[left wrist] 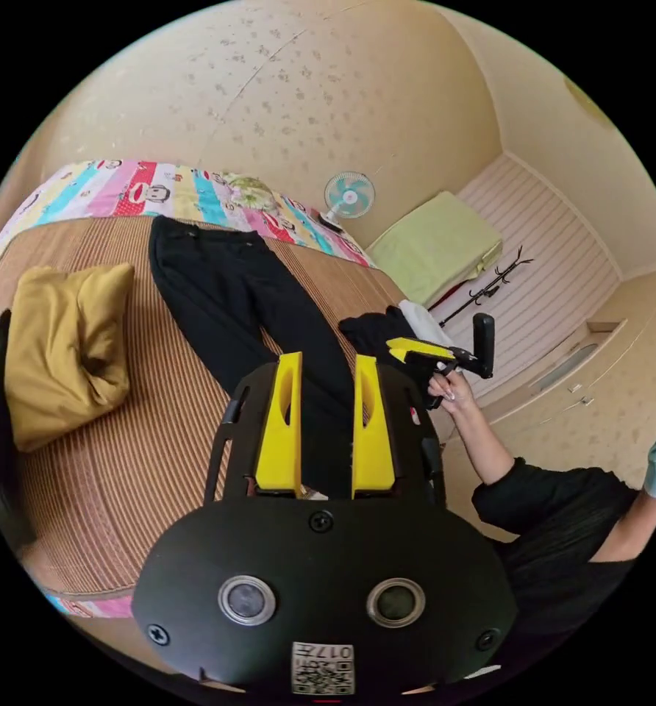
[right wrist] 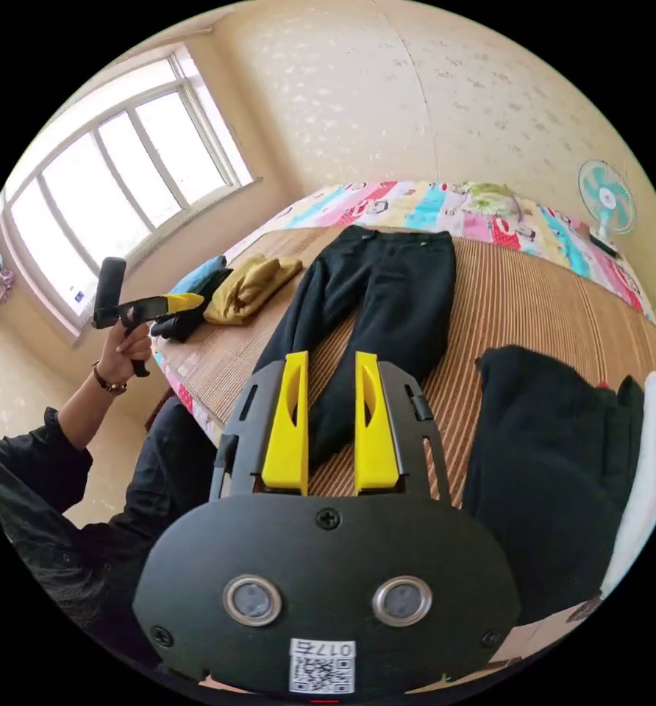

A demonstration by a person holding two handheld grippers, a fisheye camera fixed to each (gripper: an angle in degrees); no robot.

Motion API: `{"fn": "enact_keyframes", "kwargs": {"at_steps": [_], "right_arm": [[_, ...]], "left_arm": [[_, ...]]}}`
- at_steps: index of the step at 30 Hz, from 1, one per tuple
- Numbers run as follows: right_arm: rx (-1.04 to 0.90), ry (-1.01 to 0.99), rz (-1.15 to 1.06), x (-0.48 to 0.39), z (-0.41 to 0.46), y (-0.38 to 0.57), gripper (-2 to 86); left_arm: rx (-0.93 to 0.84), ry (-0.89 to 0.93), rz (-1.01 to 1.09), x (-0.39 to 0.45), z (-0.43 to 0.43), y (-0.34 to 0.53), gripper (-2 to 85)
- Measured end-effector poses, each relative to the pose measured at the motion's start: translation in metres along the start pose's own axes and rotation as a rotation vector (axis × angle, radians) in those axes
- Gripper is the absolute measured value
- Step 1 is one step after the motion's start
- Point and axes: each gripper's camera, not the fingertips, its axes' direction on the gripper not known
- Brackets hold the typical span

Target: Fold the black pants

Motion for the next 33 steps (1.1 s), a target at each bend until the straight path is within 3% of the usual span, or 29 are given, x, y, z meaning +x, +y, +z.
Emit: {"fn": "enact_keyframes", "kwargs": {"at_steps": [3, 9, 11, 15, 16, 18, 20, 23, 25, 28, 30, 33], "right_arm": [[-0.057, -0.18, 0.085, 0.007, 0.042, 0.092, 11.0], [-0.049, -0.312, 0.238, 0.005, 0.037, 0.196, 6.5], [0.013, -0.36, 0.163, -0.008, 0.01, 0.189, 4.8], [0.117, -0.446, -0.21, -0.084, -0.026, 0.151, 4.0], [0.105, -0.466, -0.247, -0.092, -0.022, 0.147, 4.1], [0.003, -0.534, -0.271, -0.102, 0.002, 0.13, 4.6], [-0.03, -0.621, -0.288, -0.096, 0.011, 0.129, 4.5], [0.023, -0.787, -0.22, -0.065, 0.01, 0.136, 5.5], [0.045, -0.676, -0.057, -0.033, 0.01, 0.142, 7.3], [-0.022, -0.308, 0.19, 0.01, 0.015, 0.15, 10.8], [-0.15, -0.168, 0.176, 0.02, 0.035, 0.142, 12.4], [-0.222, -0.221, 0.183, 0.025, 0.065, 0.127, 11.1]], "left_arm": [[-0.056, 0.117, -0.048, 0.007, 0.042, 0.051, 11.1], [-0.062, 0.09, -0.179, 0.027, 0.044, 0.094, 14.4], [-0.081, 0.167, -0.208, 0.028, 0.039, 0.095, 16.8], [-0.075, 0.397, -0.201, 0.025, 0.014, 0.087, 17.2], [-0.092, 0.384, -0.199, 0.023, 0.012, 0.086, 16.8], [-0.212, 0.138, -0.214, 0.009, 0.0, 0.092, 7.4], [-0.236, 0.044, -0.264, -0.007, -0.017, 0.107, 3.5], [-0.095, -0.008, -0.386, -0.04, -0.064, 0.148, 2.8], [0.0, -0.081, -0.552, -0.064, -0.094, 0.18, 3.3], [0.127, -0.181, -0.67, -0.075, -0.126, 0.21, 4.8], [0.137, -0.289, -0.557, -0.051, -0.126, 0.192, 7.6], [-0.018, -0.253, -0.308, -0.015, -0.074, 0.14, 11.5]]}}
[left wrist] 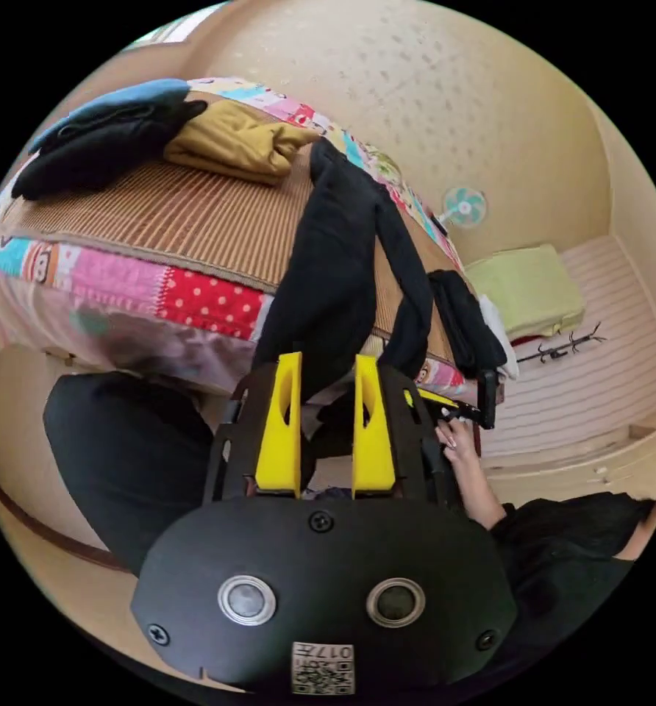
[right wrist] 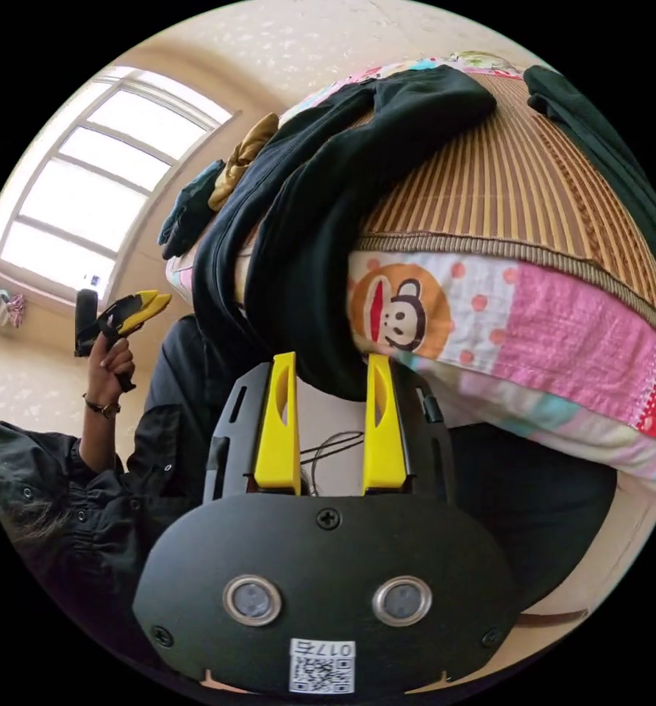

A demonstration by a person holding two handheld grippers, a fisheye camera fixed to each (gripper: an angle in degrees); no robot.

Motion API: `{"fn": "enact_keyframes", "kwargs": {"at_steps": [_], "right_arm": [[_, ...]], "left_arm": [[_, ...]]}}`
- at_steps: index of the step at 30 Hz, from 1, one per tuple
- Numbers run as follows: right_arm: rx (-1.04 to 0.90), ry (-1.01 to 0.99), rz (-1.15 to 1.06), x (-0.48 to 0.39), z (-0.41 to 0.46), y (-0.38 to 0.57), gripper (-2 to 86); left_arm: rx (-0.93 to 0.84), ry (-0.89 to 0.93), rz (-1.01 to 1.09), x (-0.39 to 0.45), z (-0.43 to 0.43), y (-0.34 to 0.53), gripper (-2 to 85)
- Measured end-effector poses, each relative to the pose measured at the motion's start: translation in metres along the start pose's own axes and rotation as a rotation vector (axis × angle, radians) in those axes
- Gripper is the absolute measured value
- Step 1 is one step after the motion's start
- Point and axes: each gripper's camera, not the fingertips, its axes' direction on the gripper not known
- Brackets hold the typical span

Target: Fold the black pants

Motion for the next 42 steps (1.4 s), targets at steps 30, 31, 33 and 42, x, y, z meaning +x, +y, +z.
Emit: {"fn": "enact_keyframes", "kwargs": {"at_steps": [30, 31, 33, 42], "right_arm": [[0.054, 0.172, 0.188, 0.025, -0.142, 0.141, 7.9], [0.017, 0.214, 0.176, 0.017, -0.141, 0.139, 6.9], [-0.057, 0.221, 0.165, -0.005, -0.149, 0.129, 4.9], [0.242, -0.238, -0.391, -0.134, -0.157, 0.099, 4.1]], "left_arm": [[-0.33, 0.363, 0.096, 0.068, 0.048, -0.004, 12.6], [-0.325, 0.371, 0.103, 0.07, 0.045, -0.004, 12.6], [-0.308, 0.399, 0.141, 0.083, 0.034, -0.008, 12.8], [-0.517, 0.339, 0.342, 0.16, 0.026, -0.038, 16.2]]}}
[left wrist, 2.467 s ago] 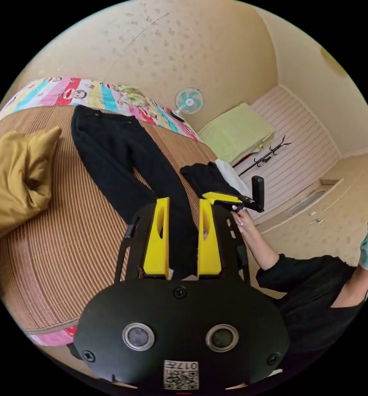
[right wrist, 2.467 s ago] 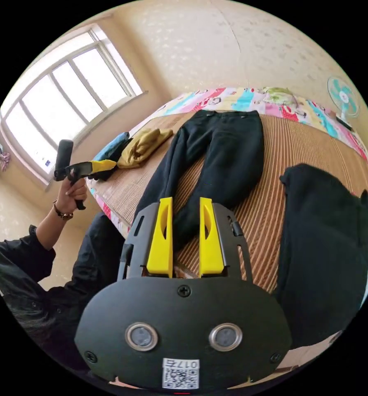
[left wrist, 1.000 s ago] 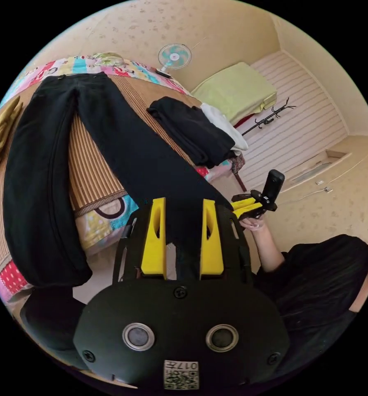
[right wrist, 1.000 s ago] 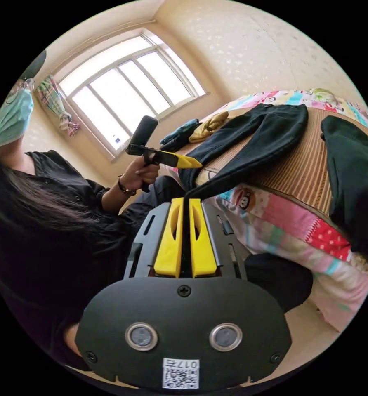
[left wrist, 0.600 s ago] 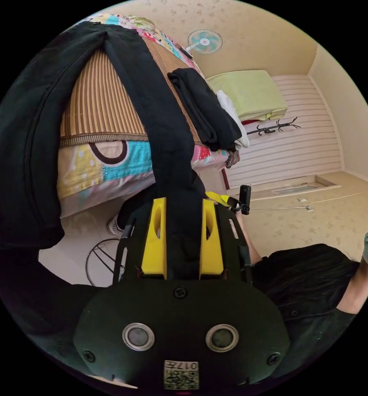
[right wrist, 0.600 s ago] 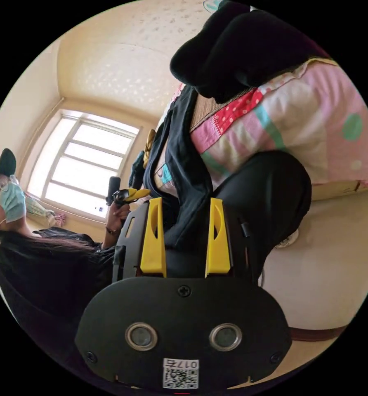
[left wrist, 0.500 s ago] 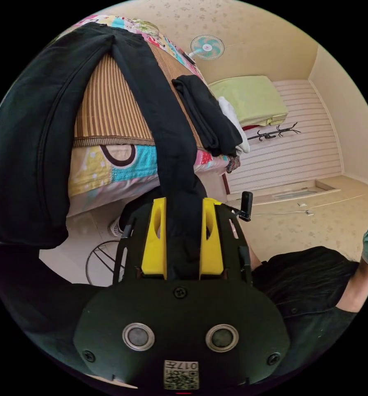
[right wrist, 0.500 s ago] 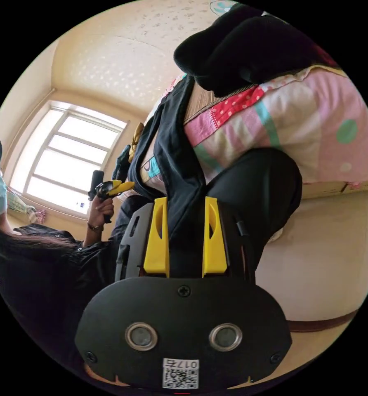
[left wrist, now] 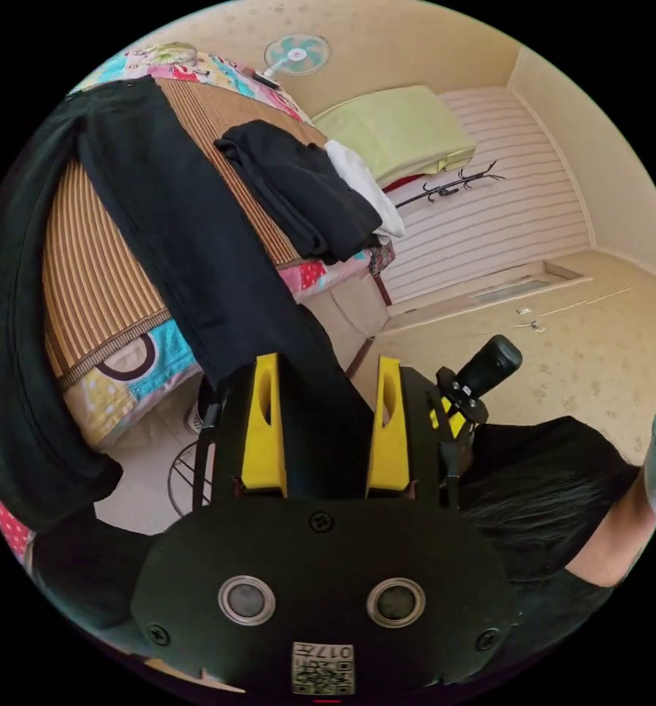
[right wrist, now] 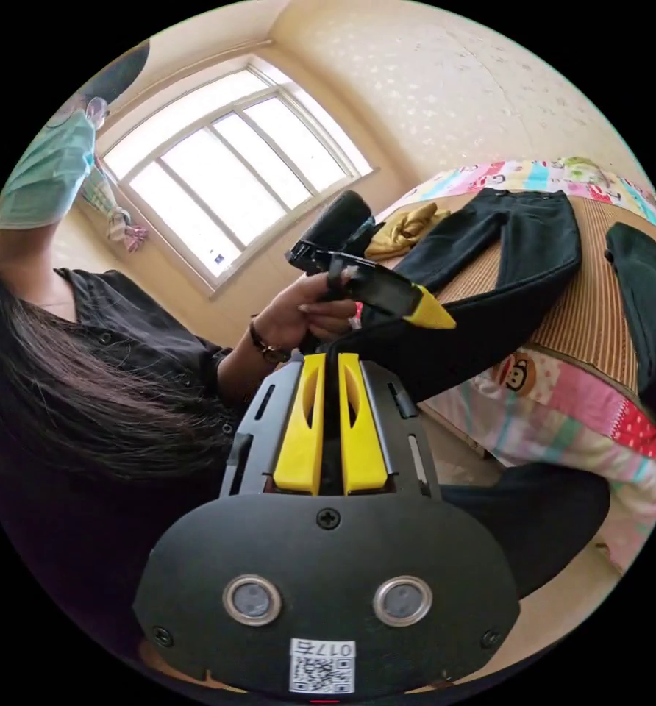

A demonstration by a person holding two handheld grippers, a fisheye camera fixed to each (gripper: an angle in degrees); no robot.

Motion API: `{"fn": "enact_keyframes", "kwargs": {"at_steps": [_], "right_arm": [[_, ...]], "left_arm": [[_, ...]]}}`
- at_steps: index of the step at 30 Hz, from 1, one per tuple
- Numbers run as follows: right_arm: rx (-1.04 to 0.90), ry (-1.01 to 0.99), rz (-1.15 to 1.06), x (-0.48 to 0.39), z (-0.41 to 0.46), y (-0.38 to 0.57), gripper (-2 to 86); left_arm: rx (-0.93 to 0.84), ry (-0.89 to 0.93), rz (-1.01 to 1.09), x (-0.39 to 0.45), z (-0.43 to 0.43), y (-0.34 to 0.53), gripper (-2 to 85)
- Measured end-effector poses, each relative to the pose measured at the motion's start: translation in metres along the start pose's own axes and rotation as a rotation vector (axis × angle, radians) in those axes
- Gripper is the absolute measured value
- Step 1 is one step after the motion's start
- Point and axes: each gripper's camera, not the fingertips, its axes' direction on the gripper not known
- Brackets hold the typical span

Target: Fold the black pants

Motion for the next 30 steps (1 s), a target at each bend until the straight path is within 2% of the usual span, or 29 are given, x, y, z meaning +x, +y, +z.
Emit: {"fn": "enact_keyframes", "kwargs": {"at_steps": [2, 4, 6, 9, 10, 15, 19, 21, 23, 26, 27, 30], "right_arm": [[-0.048, -0.06, 0.022, 0.011, 0.017, -0.003, 4.4], [-0.142, -0.112, 0.023, 0.025, 0.028, -0.003, 5.0], [-0.182, -0.185, 0.014, 0.048, 0.012, -0.009, 6.8], [-0.102, -0.272, 0.023, 0.103, -0.038, -0.05, 11.7], [-0.103, -0.254, 0.05, 0.12, -0.045, -0.065, 12.6], [-0.119, 0.193, 0.354, 0.298, -0.047, -0.211, 17.7], [-0.071, 0.205, 0.594, 0.423, -0.016, -0.265, 17.0], [0.012, 0.206, 0.723, 0.469, 0.0, -0.275, 11.6], [0.088, 0.228, 0.723, 0.474, 0.009, -0.288, 5.5], [0.152, 0.213, 0.448, 0.432, 0.042, -0.341, 4.1], [0.194, 0.144, 0.359, 0.412, 0.058, -0.362, 3.9], [0.298, -0.134, 0.322, 0.386, 0.106, -0.402, 3.9]], "left_arm": [[-0.04, -0.026, 0.0, -0.004, 0.009, 0.003, 13.5], [-0.019, -0.1, -0.03, -0.011, 0.006, 0.013, 5.4], [0.08, -0.035, -0.037, -0.022, -0.014, 0.031, 4.3], [0.177, 0.09, -0.055, -0.037, -0.042, 0.049, 4.0], [0.188, 0.102, -0.062, -0.039, -0.046, 0.052, 4.0], [0.229, 0.156, -0.064, -0.042, -0.075, 0.058, 4.0], [0.28, 0.241, -0.063, -0.045, -0.09, 0.061, 4.0], [0.339, 0.344, -0.087, -0.052, -0.1, 0.067, 4.0], [0.392, 0.412, -0.105, -0.058, -0.111, 0.075, 3.9], [0.531, 0.459, -0.142, -0.073, -0.142, 0.1, 3.5], [0.578, 0.459, -0.155, -0.078, -0.156, 0.112, 3.4], [0.643, 0.379, -0.234, -0.091, -0.185, 0.141, 3.5]]}}
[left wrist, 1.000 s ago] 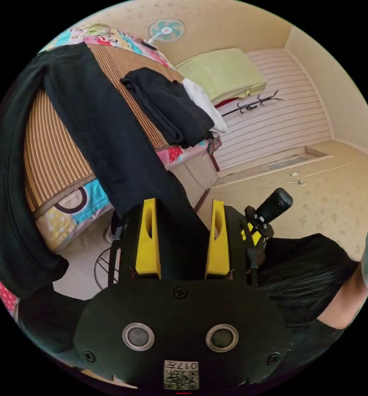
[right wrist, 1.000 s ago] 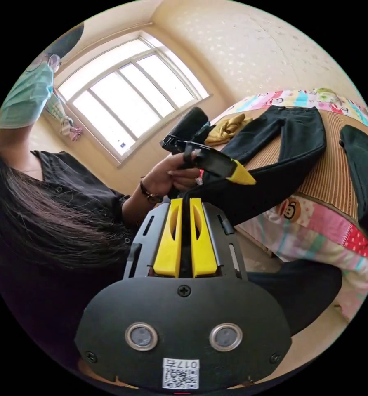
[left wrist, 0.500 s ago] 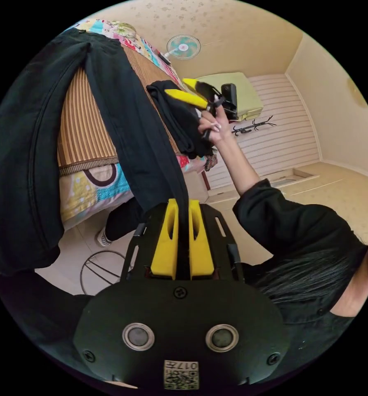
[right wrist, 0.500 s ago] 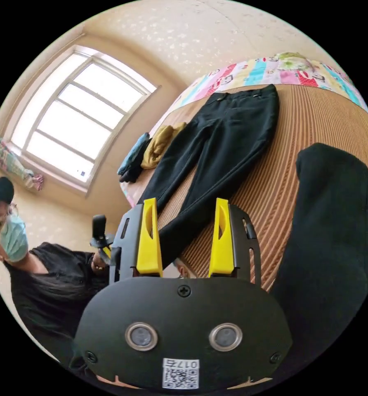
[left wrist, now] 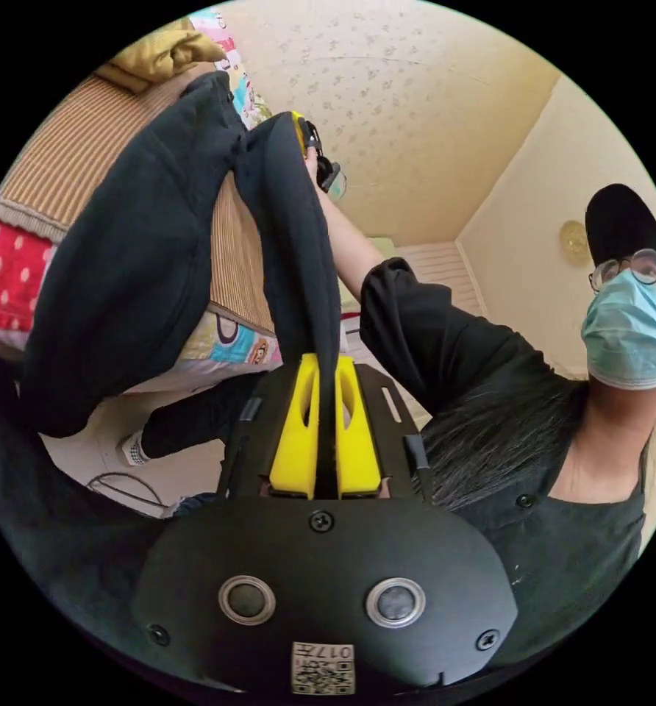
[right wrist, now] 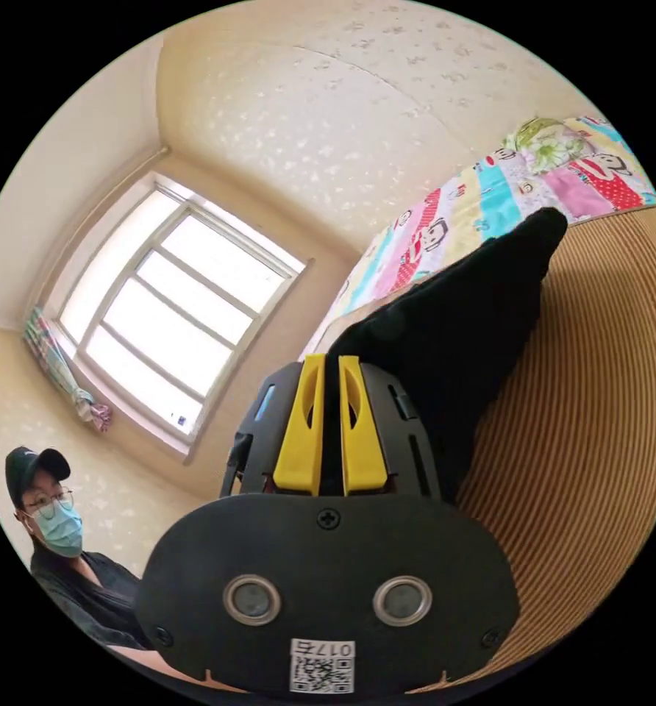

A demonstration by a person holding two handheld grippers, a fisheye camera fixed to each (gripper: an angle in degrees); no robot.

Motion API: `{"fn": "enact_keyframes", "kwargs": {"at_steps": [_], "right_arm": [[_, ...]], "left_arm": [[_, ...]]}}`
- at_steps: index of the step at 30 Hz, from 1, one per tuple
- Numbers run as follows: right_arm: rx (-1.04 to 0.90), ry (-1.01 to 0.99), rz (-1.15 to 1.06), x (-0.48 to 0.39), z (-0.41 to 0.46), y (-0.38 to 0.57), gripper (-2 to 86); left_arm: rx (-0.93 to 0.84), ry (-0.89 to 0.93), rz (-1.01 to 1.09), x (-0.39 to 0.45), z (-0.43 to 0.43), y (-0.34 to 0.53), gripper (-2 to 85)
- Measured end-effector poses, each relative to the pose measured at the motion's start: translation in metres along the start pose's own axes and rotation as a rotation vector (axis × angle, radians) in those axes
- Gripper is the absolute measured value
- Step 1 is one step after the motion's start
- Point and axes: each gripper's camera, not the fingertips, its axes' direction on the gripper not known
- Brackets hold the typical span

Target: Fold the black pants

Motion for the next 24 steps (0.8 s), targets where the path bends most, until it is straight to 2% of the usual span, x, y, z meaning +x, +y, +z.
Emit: {"fn": "enact_keyframes", "kwargs": {"at_steps": [6, 8, 11, 14, 17, 20, 22, 24], "right_arm": [[-0.219, -0.017, 0.091, 0.002, 0.126, 0.028, 7.8], [-0.217, -0.026, 0.052, -0.009, 0.129, 0.048, 8.5], [-0.234, 0.062, -0.013, -0.04, 0.106, 0.087, 10.1], [-0.273, 0.188, -0.106, -0.075, 0.065, 0.148, 11.9], [-0.295, 0.359, -0.079, -0.084, 0.03, 0.23, 13.1], [-0.341, 0.349, 0.004, -0.078, 0.02, 0.31, 13.1], [-0.263, 0.319, -0.056, -0.093, 0.009, 0.346, 10.4], [-0.454, 0.401, -0.123, -0.111, 0.018, 0.374, 2.6]], "left_arm": [[0.075, -0.343, -0.121, -0.003, -0.065, 0.009, 6.3], [0.067, -0.44, -0.143, 0.0, -0.076, 0.012, 9.4], [0.076, -0.563, -0.138, 0.007, -0.086, 0.008, 11.9], [0.102, -0.576, -0.046, 0.013, -0.085, -0.017, 12.4], [0.047, -0.508, 0.004, -0.001, -0.06, -0.06, 12.3], [-0.047, -0.464, -0.039, -0.027, -0.015, -0.091, 11.6], [-0.04, -0.477, -0.107, -0.037, 0.007, -0.09, 9.9], [0.011, -0.536, -0.072, -0.021, 0.023, -0.073, 7.1]]}}
